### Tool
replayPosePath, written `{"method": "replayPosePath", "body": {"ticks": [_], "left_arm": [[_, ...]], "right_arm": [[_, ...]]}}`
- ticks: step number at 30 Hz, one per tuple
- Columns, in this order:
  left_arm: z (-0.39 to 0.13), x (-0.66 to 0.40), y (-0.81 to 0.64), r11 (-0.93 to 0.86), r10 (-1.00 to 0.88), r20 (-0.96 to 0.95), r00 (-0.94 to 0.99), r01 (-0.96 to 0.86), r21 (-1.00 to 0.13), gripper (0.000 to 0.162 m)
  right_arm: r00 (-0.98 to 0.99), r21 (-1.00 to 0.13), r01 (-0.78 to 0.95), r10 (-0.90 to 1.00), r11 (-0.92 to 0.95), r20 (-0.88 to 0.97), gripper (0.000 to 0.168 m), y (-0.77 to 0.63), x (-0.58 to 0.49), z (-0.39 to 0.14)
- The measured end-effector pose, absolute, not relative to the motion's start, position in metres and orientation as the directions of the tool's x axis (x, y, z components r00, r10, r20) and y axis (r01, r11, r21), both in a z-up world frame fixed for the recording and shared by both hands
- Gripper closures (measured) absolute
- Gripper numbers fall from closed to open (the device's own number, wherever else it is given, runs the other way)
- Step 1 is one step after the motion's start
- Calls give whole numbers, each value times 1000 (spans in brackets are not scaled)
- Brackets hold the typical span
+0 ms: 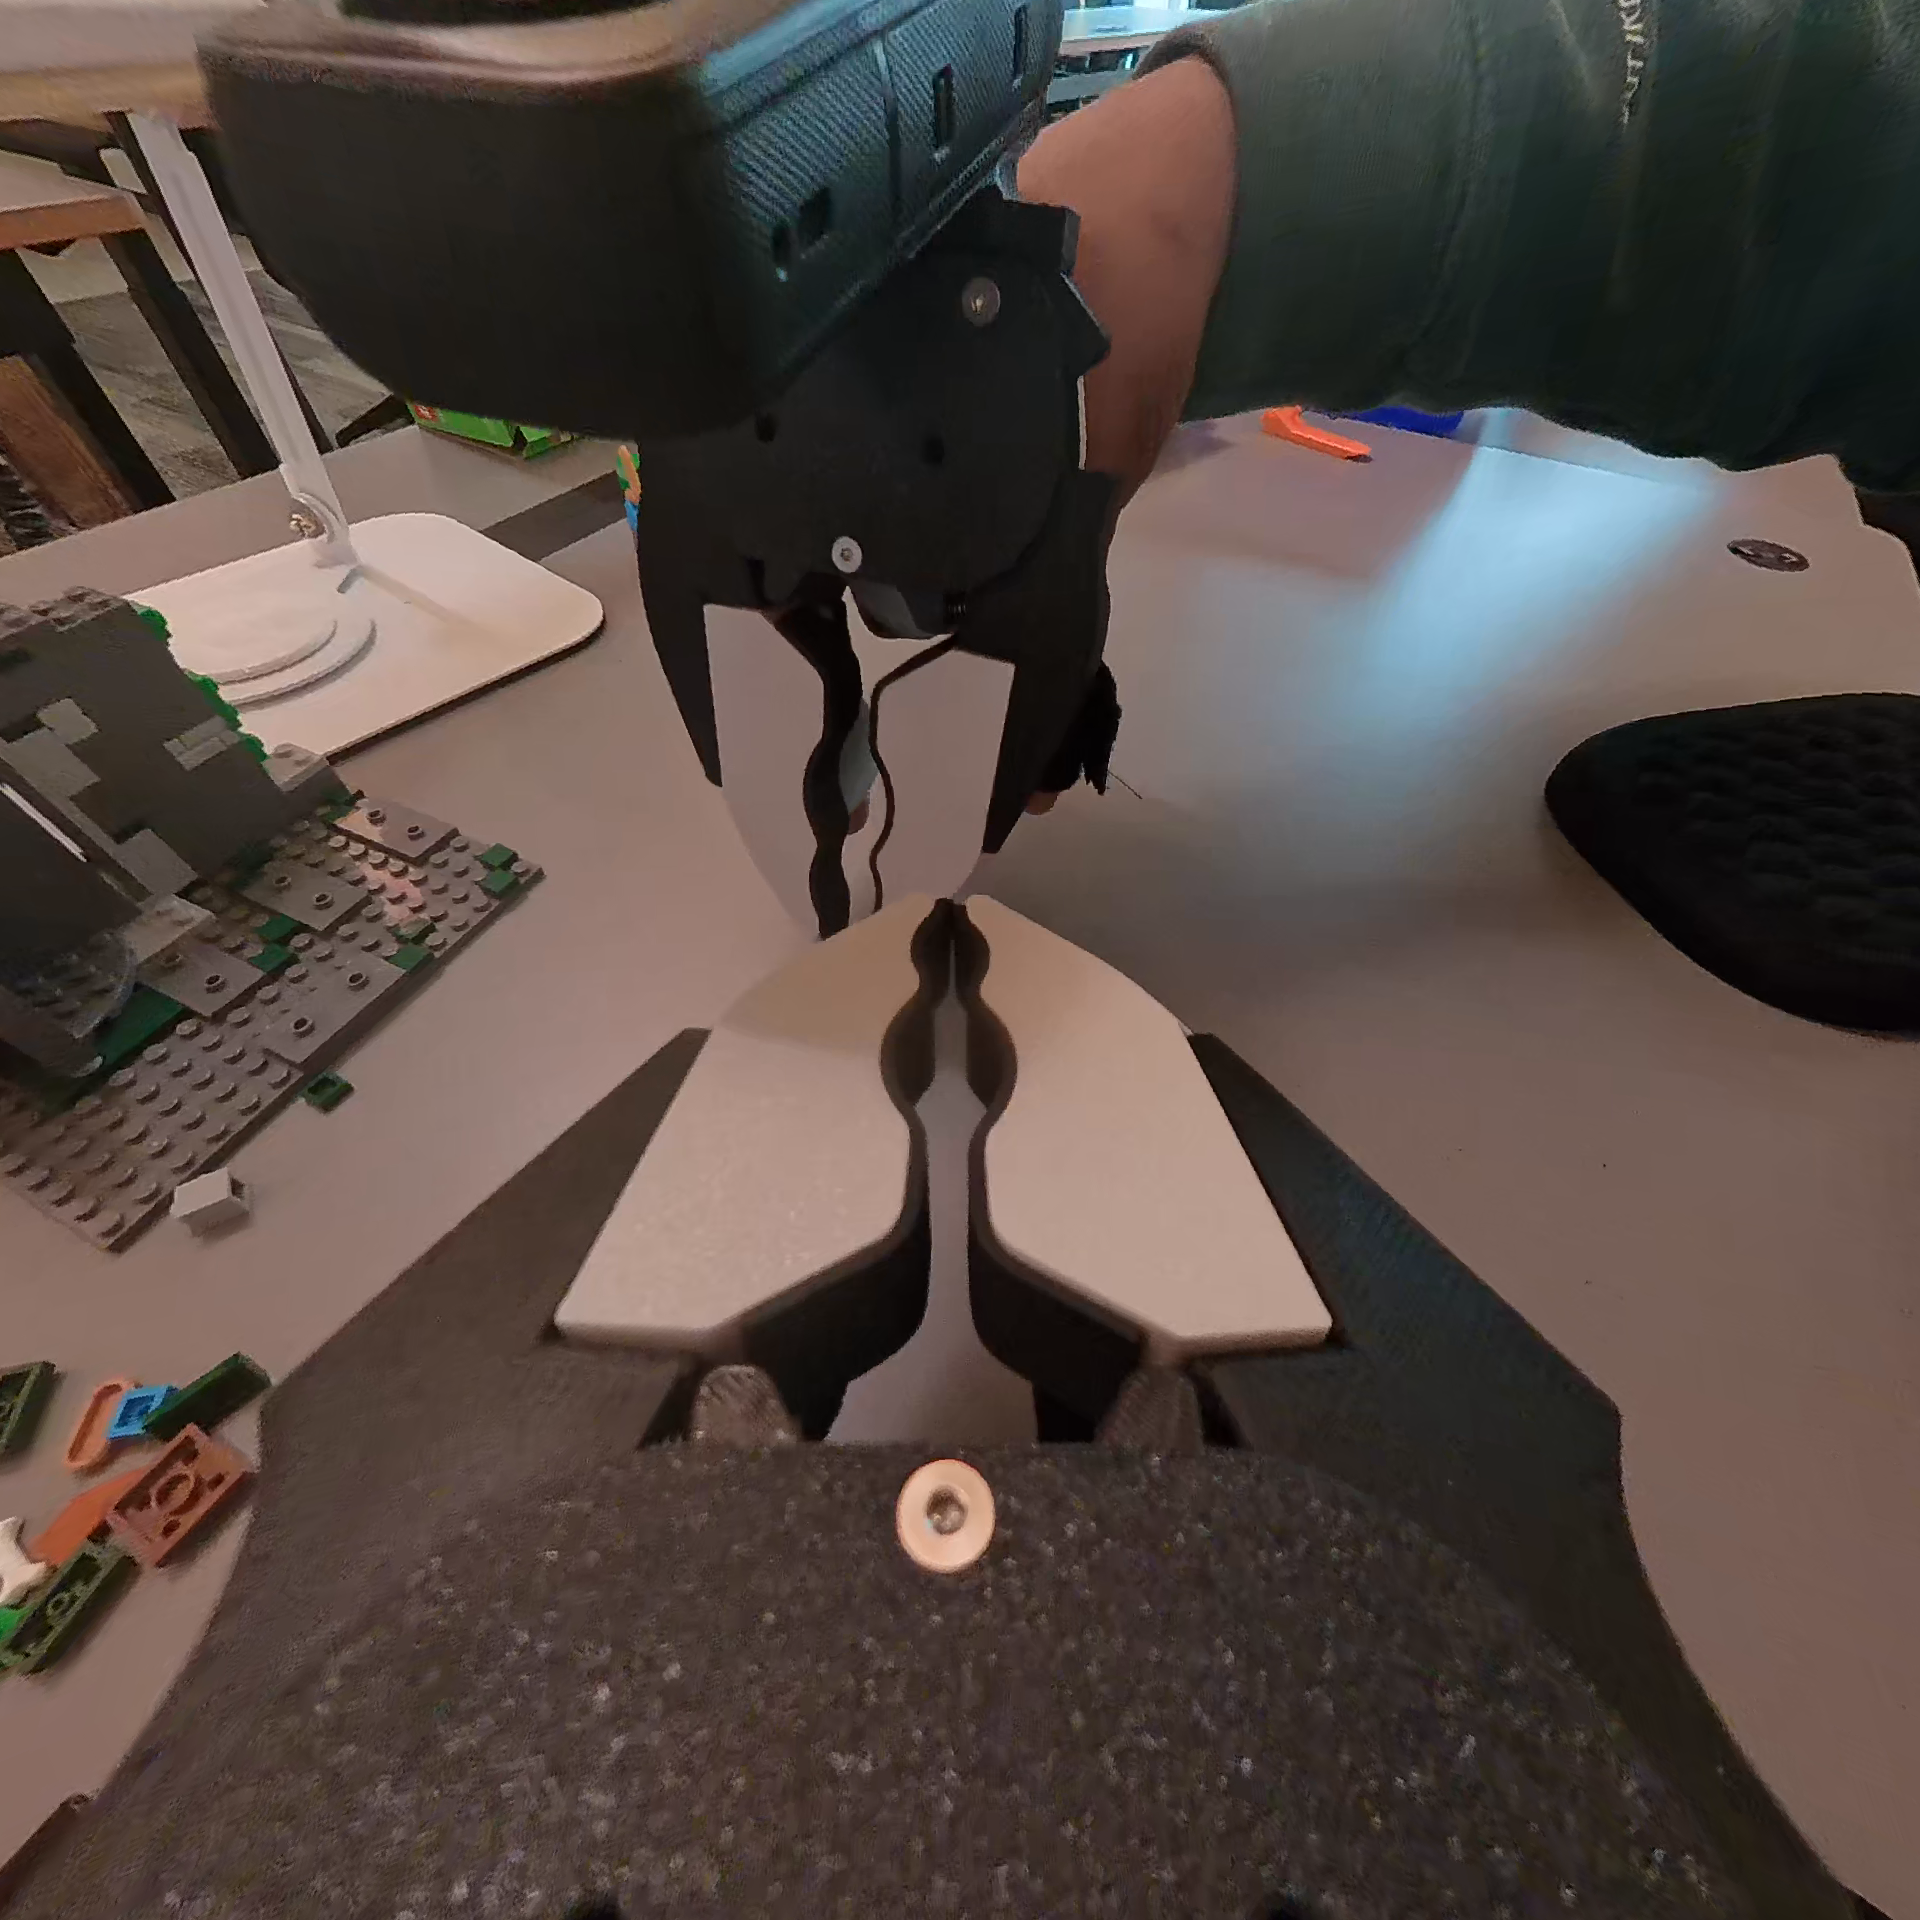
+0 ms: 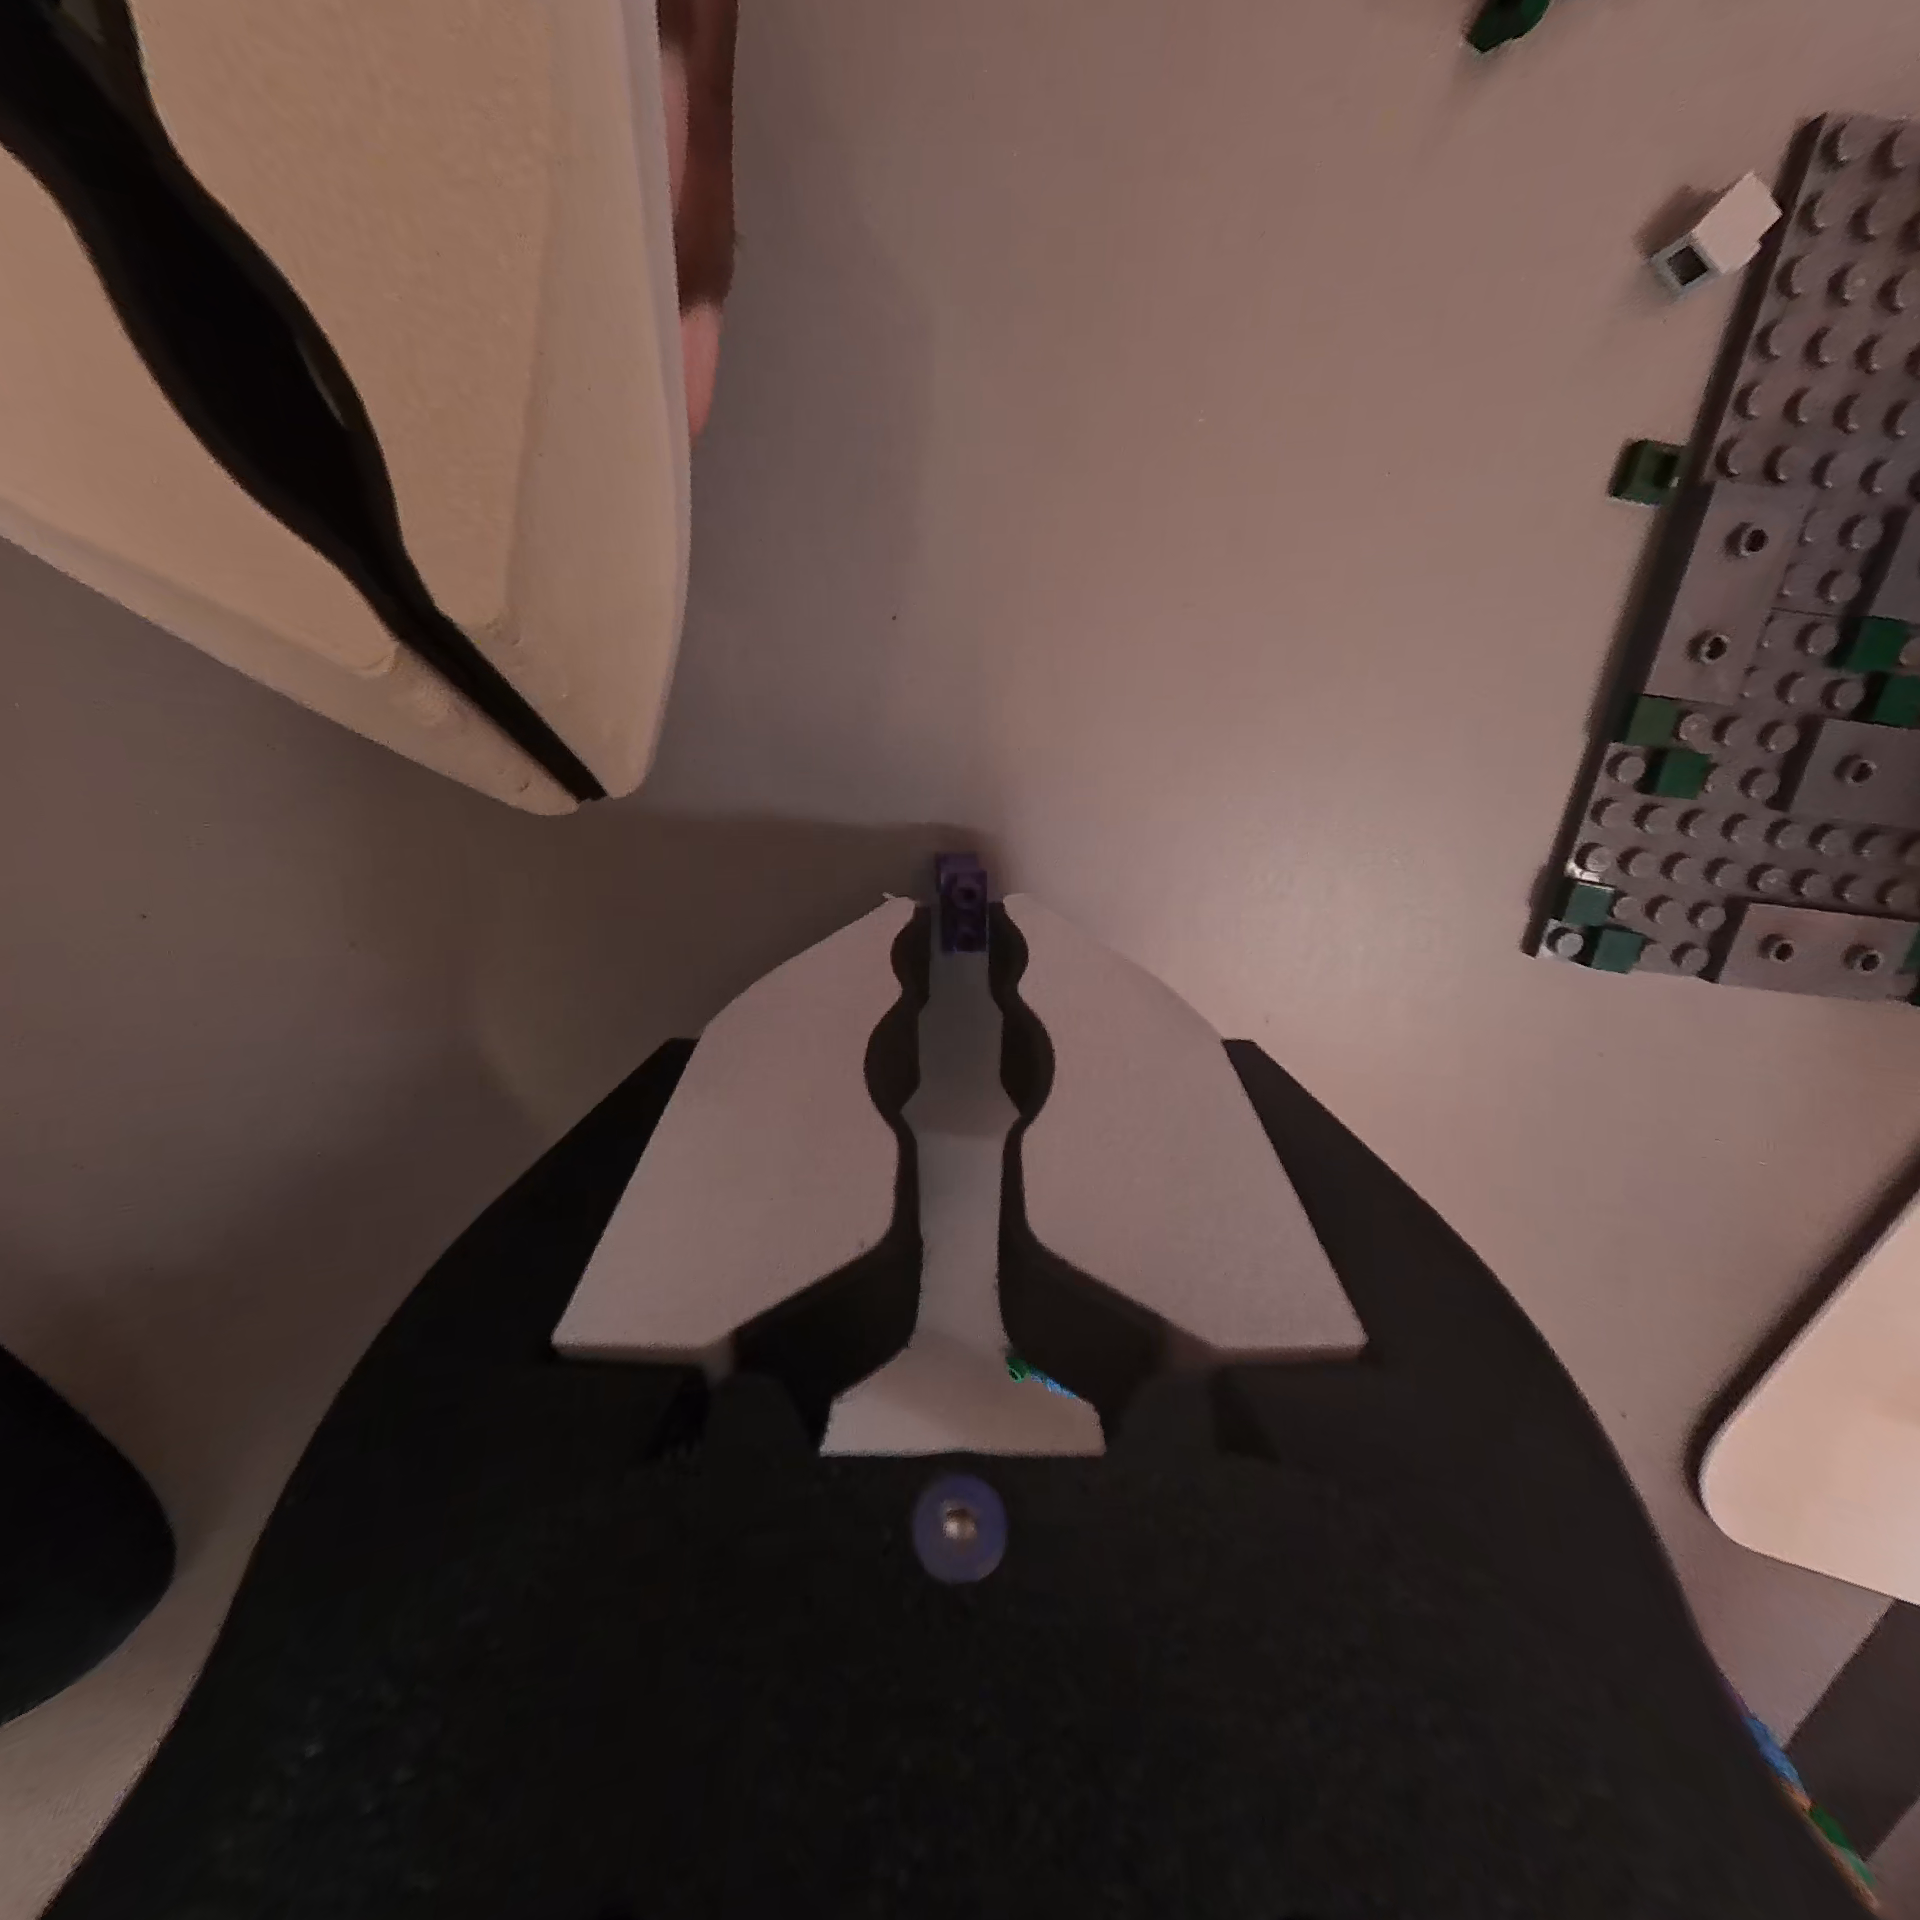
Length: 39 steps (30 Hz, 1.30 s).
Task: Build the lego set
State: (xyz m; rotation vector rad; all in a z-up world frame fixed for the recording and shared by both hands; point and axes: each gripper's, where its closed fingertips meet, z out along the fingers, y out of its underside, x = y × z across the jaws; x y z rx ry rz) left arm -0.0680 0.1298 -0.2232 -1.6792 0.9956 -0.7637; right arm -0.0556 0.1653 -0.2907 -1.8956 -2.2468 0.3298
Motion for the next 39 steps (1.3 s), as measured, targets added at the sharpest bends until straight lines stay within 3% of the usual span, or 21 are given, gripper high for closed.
{"method": "replayPosePath", "body": {"ticks": [17, 39], "left_arm": [[-225, -66, 129, -168, -888, 31, 459, -261, -951, 162], [-229, -65, 129, -172, -885, 27, 464, -273, -946, 162]], "right_arm": [[-79, -414, 905, 994, 101, 69, 147, 177, -50, -260], [-1, -276, 961, 995, 30, 104, 141, 199, 67, -260]]}}
